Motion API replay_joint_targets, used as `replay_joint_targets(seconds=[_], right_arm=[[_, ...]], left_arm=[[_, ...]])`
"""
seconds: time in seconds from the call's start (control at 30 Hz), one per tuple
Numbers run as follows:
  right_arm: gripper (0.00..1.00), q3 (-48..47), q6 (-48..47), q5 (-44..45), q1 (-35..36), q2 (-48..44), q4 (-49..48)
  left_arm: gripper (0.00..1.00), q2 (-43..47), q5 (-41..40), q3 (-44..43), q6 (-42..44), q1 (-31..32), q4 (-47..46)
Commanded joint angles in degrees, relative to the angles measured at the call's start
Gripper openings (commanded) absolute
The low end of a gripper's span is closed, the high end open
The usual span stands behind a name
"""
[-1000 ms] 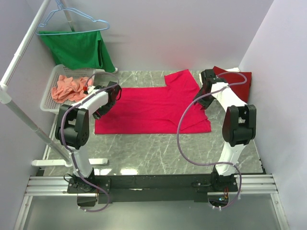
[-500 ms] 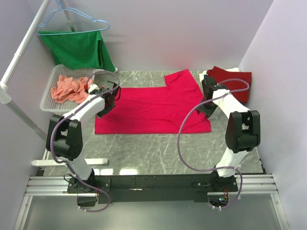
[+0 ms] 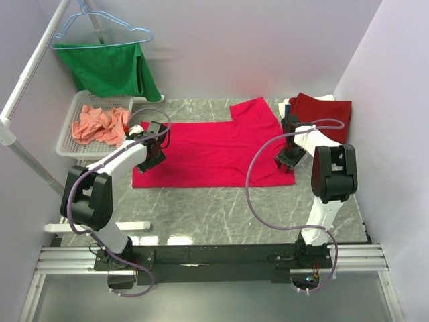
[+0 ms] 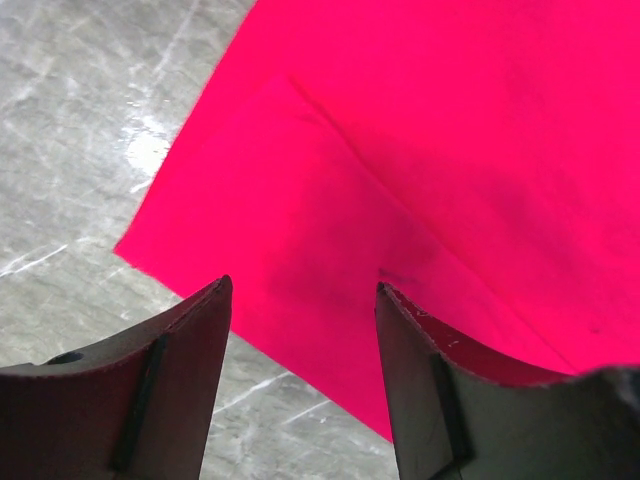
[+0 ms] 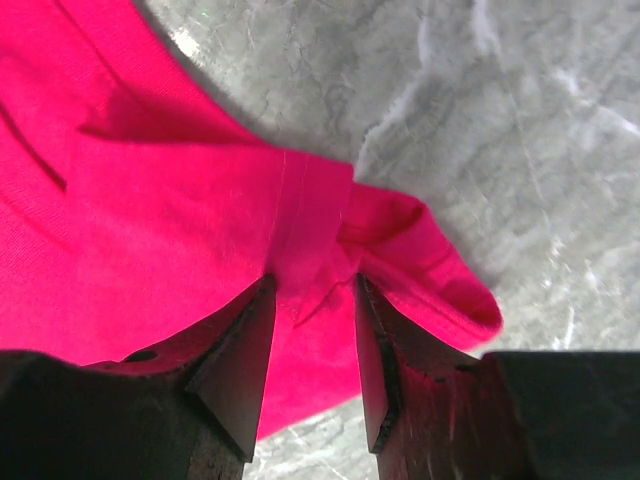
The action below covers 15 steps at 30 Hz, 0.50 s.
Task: Fold and stack the t-shirts
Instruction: Fold the tshirt
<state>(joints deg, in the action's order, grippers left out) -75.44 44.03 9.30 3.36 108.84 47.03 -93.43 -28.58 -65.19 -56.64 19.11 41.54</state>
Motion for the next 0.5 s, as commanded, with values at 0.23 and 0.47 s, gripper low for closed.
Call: replay_joint_targets(seconds=[0.23,0.47], right_arm=[[0.41,-5.1,1.1,0.6,-0.3,2.3,-0.6],[0.41,-6.3,1.1,0.6,-0.3,2.2,0.3]], left_arm=[[0.64,0.8,2.6,-1.1,3.5,0.0,-3.0],[0.64,0.6,2.7,-0.6,3.6,0.0,-3.0]])
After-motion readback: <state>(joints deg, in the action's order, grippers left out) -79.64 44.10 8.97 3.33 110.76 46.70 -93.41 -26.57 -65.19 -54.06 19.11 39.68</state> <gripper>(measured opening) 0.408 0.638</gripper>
